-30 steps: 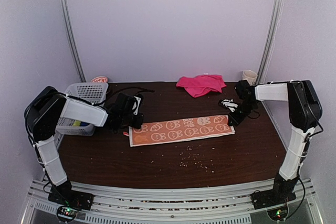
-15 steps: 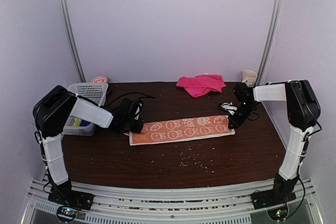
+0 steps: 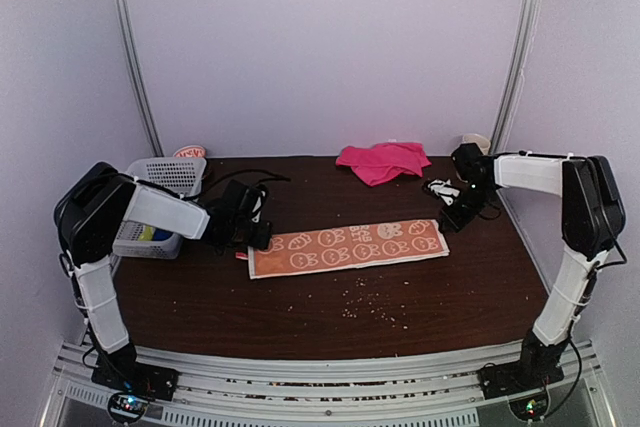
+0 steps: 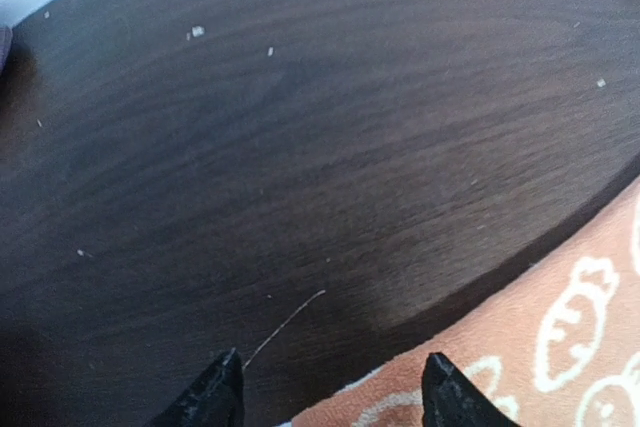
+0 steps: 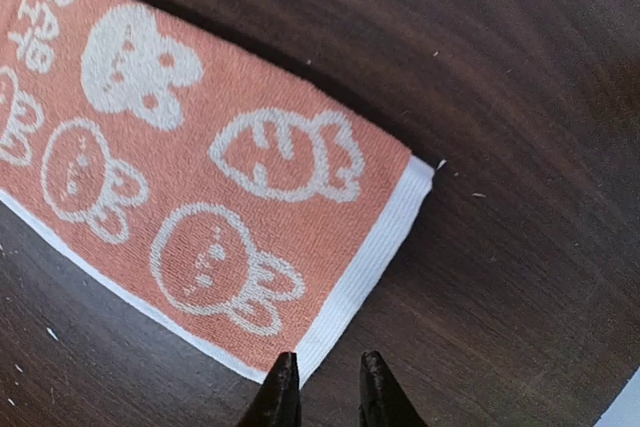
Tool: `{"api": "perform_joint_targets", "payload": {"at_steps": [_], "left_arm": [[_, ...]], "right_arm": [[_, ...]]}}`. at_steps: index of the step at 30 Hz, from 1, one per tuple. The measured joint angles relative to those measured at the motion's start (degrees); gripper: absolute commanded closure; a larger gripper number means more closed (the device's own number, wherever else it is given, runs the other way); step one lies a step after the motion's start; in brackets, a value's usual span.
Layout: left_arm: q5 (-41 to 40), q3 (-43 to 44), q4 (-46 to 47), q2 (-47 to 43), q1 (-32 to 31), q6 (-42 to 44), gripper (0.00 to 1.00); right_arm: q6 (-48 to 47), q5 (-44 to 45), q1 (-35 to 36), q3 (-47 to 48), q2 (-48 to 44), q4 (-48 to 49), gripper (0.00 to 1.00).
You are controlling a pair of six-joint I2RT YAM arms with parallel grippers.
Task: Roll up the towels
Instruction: Smooth out the towel at the center of the board.
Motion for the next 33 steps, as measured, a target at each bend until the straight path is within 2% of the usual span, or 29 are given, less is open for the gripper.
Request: {"api": "perform_joint_targets", "payload": {"at_steps": [1,2,3,4,5,10,16,19,25,30,33], "left_arm": [[0.2,0.0,-0.3,-1.0,0.0,0.0,0.35],[0.5,0.0,-0.4,-1.9,0.0,0.0,0.35],[0.8,-0.1,-0.4,-2.9,0.0,0.0,0.35],[0.9,-0.2,-0.4,-4.0,0.0,0.0,0.34],[1.0,-0.4,-0.3,-5.3,-0.1,0.0,0.34],[0.9,-2.7,-0.3,-11.3,-0.8,0.0,0.33],[0.2,-6.4,-0.4,-16.7,-2.6,0.0,0.31],[-0.3,-8.5,-0.5,-19.3,-3.2,-0.2,0.31],[-1.3,-12.0,-0.7,-23.8,-4.0,-0.8,0.31],[-2.3,-13.5,-1.2,-26.1,-5.1,-1.2,0.31],[-2.8,-14.2,-1.7,-27.4,-5.7,-1.5,0.31]], "right_arm": [[1.0,0.1,0.0,0.0,-0.9,0.7,0.71],[1.7,0.3,-0.1,0.0,-1.5,1.3,0.63],[2.5,0.8,-0.1,-0.1,-2.1,1.9,0.42],[3.1,1.6,-0.1,-0.3,-3.0,2.9,0.07],[3.6,2.5,-0.1,-0.5,-3.8,3.5,0.01],[5.8,8.1,-0.3,-1.4,-7.9,6.1,0.00],[7.2,9.3,-0.9,-1.9,-8.9,8.9,0.00],[8.5,4.9,-2.3,-3.5,-8.9,9.6,0.02],[11.9,-5.1,-5.7,-3.5,-5.0,8.5,0.17],[14.9,-11.7,-7.9,-4.7,0.3,7.0,0.22],[16.0,-13.3,-8.5,-6.5,0.4,6.7,0.25]]}}
